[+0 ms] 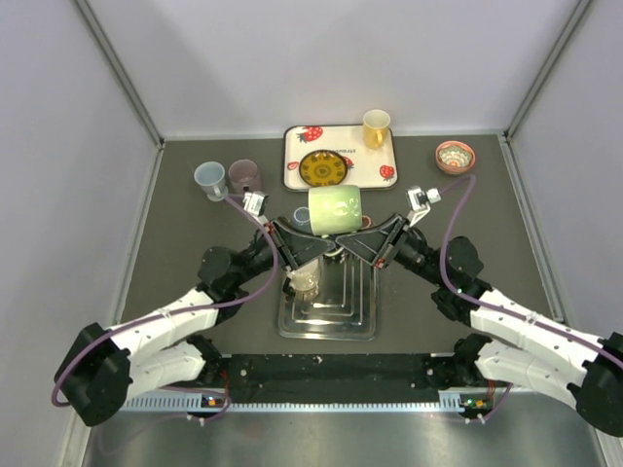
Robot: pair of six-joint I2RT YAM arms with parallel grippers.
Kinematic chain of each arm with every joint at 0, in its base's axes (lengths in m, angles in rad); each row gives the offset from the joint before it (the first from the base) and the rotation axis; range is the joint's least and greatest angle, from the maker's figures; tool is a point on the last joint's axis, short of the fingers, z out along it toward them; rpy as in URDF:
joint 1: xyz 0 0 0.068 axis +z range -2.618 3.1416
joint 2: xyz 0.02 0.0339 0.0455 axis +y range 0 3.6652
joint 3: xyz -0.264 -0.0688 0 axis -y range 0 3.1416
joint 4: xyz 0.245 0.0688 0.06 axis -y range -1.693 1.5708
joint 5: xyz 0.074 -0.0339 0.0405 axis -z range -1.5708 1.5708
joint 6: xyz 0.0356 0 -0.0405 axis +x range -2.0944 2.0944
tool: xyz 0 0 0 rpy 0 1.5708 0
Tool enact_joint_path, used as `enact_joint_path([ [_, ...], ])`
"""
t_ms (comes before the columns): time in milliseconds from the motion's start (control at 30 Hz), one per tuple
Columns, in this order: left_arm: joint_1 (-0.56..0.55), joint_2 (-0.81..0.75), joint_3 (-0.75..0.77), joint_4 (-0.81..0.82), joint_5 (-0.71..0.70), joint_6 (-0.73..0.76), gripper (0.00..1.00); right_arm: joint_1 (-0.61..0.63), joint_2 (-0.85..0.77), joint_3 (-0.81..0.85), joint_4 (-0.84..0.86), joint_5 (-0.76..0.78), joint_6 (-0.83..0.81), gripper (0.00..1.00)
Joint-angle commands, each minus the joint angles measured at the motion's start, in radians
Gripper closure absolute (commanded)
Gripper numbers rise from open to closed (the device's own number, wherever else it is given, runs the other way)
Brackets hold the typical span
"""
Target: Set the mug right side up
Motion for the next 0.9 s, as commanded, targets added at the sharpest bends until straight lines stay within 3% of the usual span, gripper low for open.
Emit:
enact_joint_path([
  [0, -0.012, 0.003, 0.084, 0.149, -0.022, 0.000, 0.76, 0.001, -0.015, -0.008, -0.030, -0.030, -0.053, 1.00],
  [33, -0.015, 0.008, 0.087, 0.151, -0.022, -0.003, 0.85, 0.001, -0.012, -0.007, -0.035, -0.032, -0.061, 1.00],
  [167, -0.020, 0.032, 0.102, 0.158, -0.018, -0.007, 1.00, 0.006, -0.019, 0.006, -0.087, -0.033, -0.096, 1.00],
  [267, -0.023, 0.034, 0.116, 0.134, -0.016, -0.004, 1.00, 0.030, -0.035, 0.036, -0.198, -0.003, -0.173, 1.00],
  [433, -0.046, -0.043, 0.203, -0.357, -0.079, 0.222, 1.00, 0.047, -0.062, 0.101, -0.476, 0.092, -0.292, 1.00],
  [533, -0.055, -0.084, 0.224, -0.519, -0.120, 0.359, 1.00, 0.047, -0.081, 0.118, -0.531, 0.105, -0.308, 0.89],
  [567, -0.055, -0.099, 0.225, -0.546, -0.148, 0.400, 1.00, 0.047, -0.085, 0.124, -0.538, 0.106, -0.311, 0.84],
  [867, -0.072, -0.161, 0.204, -0.670, -0.232, 0.506, 1.00, 0.047, -0.076, 0.153, -0.570, 0.106, -0.319, 0.74],
])
